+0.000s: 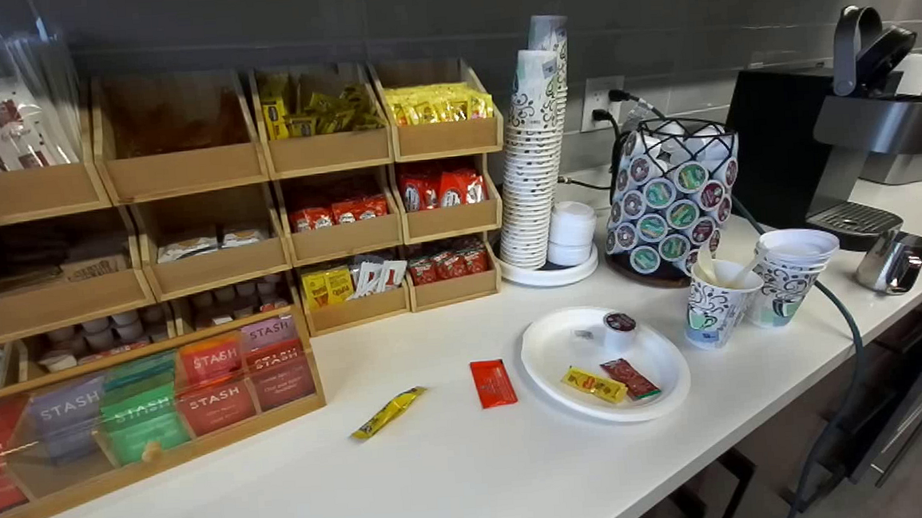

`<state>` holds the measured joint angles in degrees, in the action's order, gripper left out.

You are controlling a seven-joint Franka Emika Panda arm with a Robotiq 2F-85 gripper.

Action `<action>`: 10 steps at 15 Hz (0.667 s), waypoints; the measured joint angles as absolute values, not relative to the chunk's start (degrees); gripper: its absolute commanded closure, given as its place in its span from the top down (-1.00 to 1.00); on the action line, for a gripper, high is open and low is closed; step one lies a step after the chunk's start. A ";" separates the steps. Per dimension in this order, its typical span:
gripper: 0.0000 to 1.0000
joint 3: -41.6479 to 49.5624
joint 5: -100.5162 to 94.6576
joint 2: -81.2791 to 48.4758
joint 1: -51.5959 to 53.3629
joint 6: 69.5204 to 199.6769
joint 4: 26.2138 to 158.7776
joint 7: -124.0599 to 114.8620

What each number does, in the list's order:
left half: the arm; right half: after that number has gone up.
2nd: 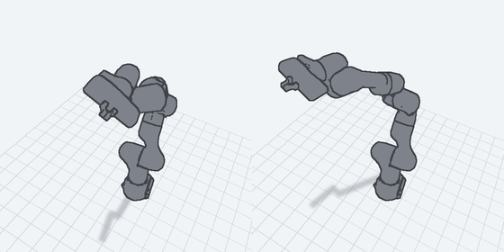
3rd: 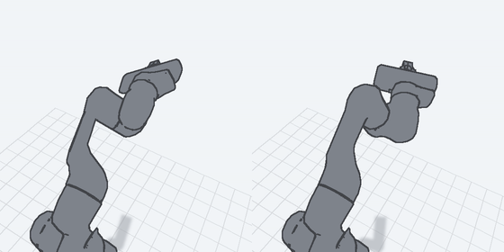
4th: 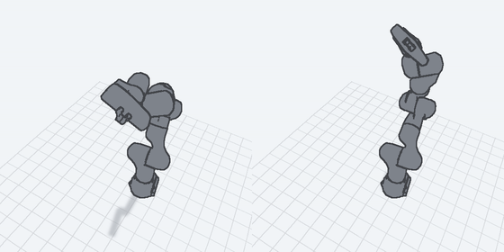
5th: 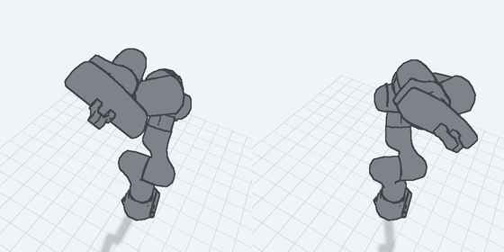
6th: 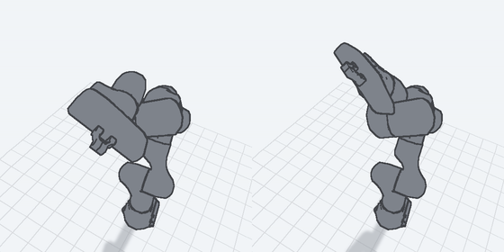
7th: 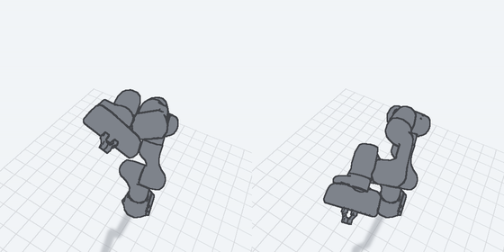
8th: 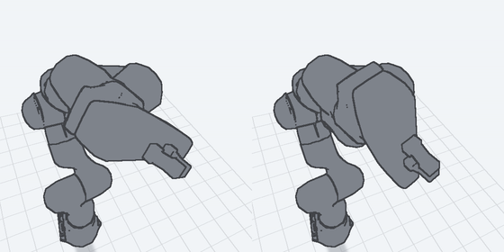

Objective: Pick up the coffee pod from the kitchen counter and put it in the silver milk jar

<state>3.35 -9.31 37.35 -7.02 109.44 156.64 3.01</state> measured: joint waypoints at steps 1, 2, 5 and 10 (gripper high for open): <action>1.00 3.36 -9.31 37.35 -7.12 109.45 156.52 2.15; 1.00 3.36 -9.31 37.32 -7.46 110.10 156.26 0.56; 1.00 4.41 -9.39 35.17 -10.39 118.04 153.64 -3.35; 1.00 8.53 -8.70 22.06 -15.11 133.15 142.10 -7.21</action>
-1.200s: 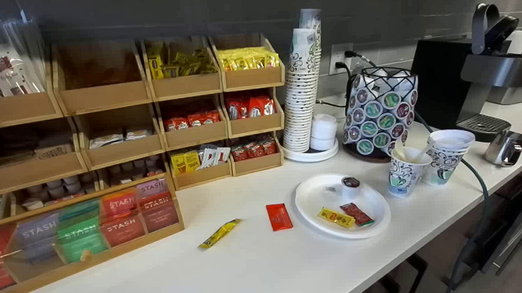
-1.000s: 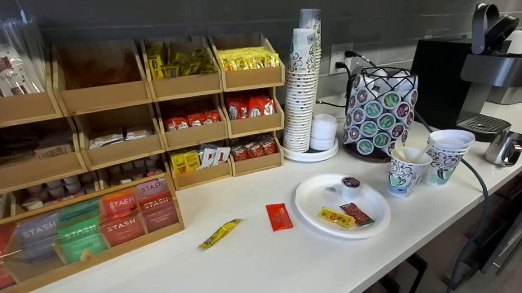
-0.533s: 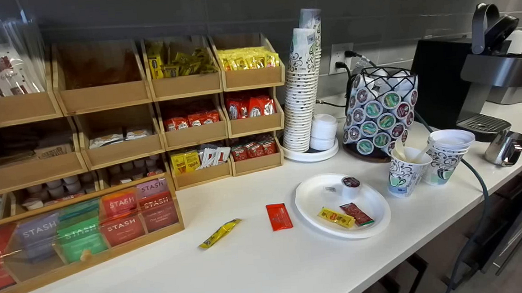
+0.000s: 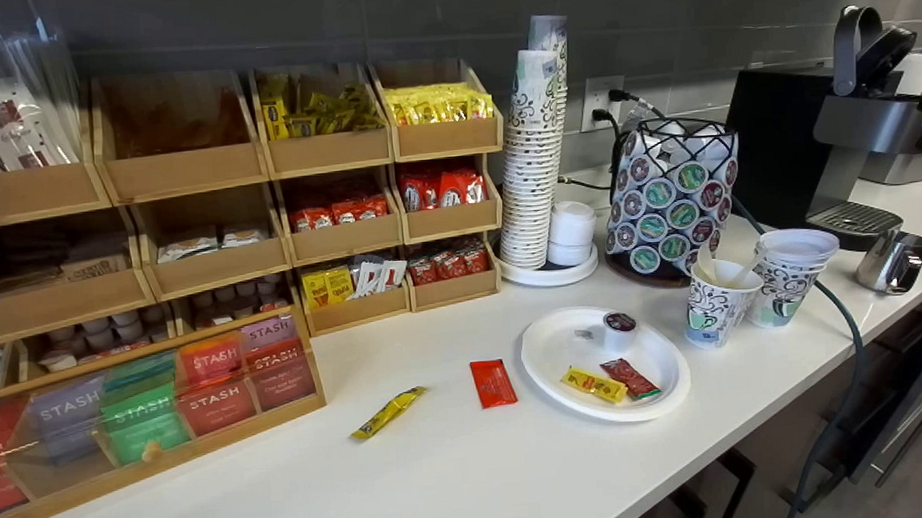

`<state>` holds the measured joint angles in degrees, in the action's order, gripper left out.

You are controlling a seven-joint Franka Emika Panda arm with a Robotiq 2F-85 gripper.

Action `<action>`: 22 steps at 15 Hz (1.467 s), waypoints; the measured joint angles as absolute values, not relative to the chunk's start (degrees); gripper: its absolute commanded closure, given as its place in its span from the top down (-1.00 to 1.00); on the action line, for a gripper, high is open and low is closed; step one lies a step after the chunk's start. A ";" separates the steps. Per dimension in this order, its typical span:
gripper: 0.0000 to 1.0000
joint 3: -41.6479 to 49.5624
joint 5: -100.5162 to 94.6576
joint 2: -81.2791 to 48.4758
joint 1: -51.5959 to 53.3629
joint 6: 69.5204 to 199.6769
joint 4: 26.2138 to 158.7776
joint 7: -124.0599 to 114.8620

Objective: Pick up the coffee pod from the kitchen counter and put it in the silver milk jar

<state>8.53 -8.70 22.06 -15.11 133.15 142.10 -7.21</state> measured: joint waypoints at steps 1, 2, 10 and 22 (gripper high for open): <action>1.00 9.41 -7.74 18.94 -15.05 134.07 139.07 -6.82; 1.00 10.12 -6.87 15.78 -14.95 134.43 135.83 -6.15; 1.00 11.14 -6.78 8.25 -14.88 134.46 127.83 -5.59; 1.00 13.58 0.46 -11.01 -14.73 143.22 124.18 15.76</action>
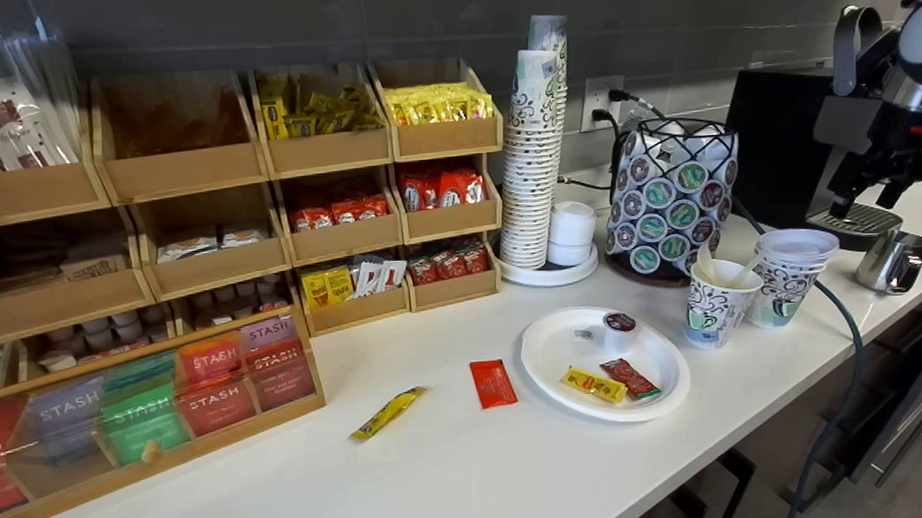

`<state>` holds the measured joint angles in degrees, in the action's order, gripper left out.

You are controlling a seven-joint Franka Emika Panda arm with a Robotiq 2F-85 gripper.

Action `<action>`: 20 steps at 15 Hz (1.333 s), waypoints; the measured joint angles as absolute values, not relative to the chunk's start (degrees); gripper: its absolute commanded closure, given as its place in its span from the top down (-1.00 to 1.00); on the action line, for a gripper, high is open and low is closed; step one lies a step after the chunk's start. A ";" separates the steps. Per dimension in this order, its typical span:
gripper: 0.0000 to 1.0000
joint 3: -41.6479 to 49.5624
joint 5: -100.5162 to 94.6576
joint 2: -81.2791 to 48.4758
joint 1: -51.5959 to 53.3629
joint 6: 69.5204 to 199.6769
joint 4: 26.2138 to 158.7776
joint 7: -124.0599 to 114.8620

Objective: Pick up the coffee pod from the kitchen counter and put it in the silver milk jar

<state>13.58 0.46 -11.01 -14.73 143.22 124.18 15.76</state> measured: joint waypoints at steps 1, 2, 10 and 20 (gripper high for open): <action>1.00 13.39 0.15 -13.09 -14.73 143.97 123.26 16.36; 1.00 13.32 -0.47 -15.22 -14.73 144.54 122.13 16.49; 1.00 12.68 -1.72 -20.92 -15.61 144.56 117.06 16.00; 1.00 7.85 6.86 -30.12 -23.80 137.20 106.20 22.98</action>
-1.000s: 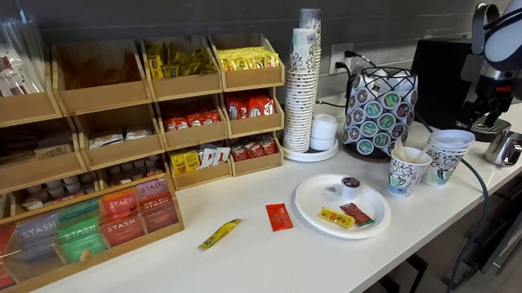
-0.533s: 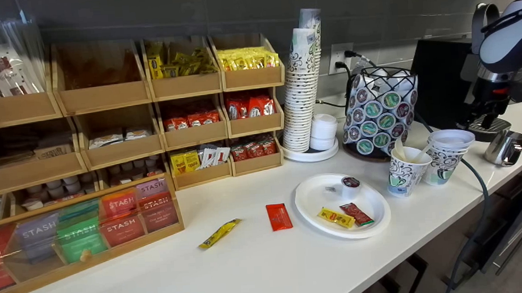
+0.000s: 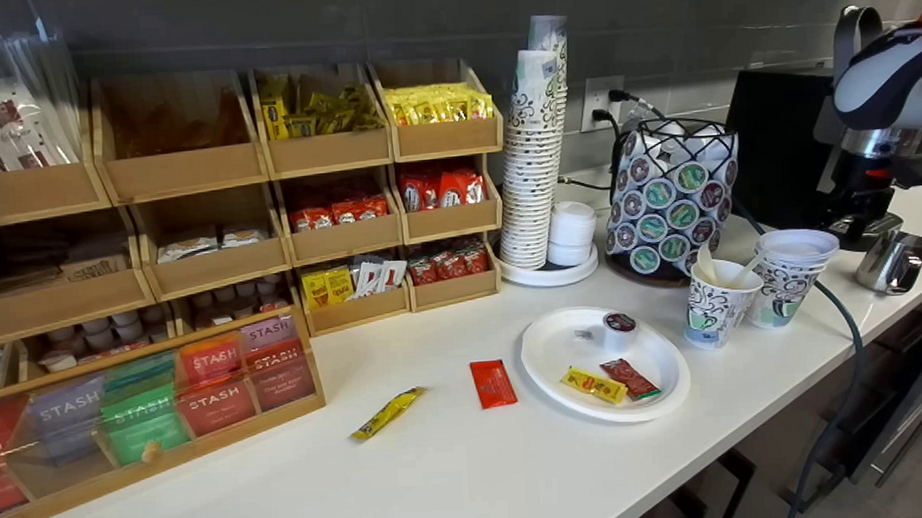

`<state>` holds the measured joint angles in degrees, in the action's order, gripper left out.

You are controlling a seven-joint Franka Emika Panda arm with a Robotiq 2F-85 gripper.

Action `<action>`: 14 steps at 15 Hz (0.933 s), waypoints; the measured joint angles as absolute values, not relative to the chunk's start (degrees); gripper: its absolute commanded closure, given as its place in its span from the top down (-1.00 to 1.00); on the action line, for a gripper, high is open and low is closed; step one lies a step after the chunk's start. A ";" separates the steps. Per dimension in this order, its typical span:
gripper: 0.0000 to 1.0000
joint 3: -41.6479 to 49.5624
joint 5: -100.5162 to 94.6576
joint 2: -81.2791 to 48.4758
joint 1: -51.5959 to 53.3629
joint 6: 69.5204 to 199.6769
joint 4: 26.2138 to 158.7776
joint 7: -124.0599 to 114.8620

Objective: Pick up the coffee pod from the kitchen counter and put it in the silver milk jar

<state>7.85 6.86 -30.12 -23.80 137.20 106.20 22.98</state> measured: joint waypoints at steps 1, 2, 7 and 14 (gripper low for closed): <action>0.98 7.83 7.01 -31.03 -24.12 137.14 105.15 22.98; 0.94 7.82 7.10 -31.85 -24.34 137.14 104.30 22.97; 0.35 7.59 7.12 -34.50 -24.62 137.18 101.57 22.91; 0.73 7.53 7.07 -36.19 -24.63 139.26 100.03 22.61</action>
